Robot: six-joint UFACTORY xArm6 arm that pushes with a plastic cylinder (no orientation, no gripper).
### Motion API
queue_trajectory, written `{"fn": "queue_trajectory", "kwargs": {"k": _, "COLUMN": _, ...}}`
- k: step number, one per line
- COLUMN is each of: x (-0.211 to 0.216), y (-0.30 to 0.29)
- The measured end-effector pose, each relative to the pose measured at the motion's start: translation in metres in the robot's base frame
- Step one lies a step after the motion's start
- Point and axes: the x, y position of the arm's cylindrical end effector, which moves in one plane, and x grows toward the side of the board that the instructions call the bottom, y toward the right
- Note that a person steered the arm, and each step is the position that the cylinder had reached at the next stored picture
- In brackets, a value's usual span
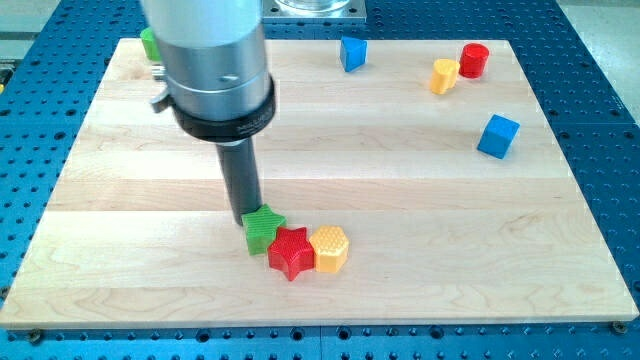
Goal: Push the triangle to the top center of the board
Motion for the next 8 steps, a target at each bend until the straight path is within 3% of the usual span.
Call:
{"fn": "queue_trajectory", "kwargs": {"k": 2, "x": -0.125, "y": 0.058}}
{"fn": "queue_trajectory", "kwargs": {"k": 5, "x": -0.157, "y": 0.079}}
{"fn": "queue_trajectory", "kwargs": {"k": 8, "x": -0.266, "y": 0.131}}
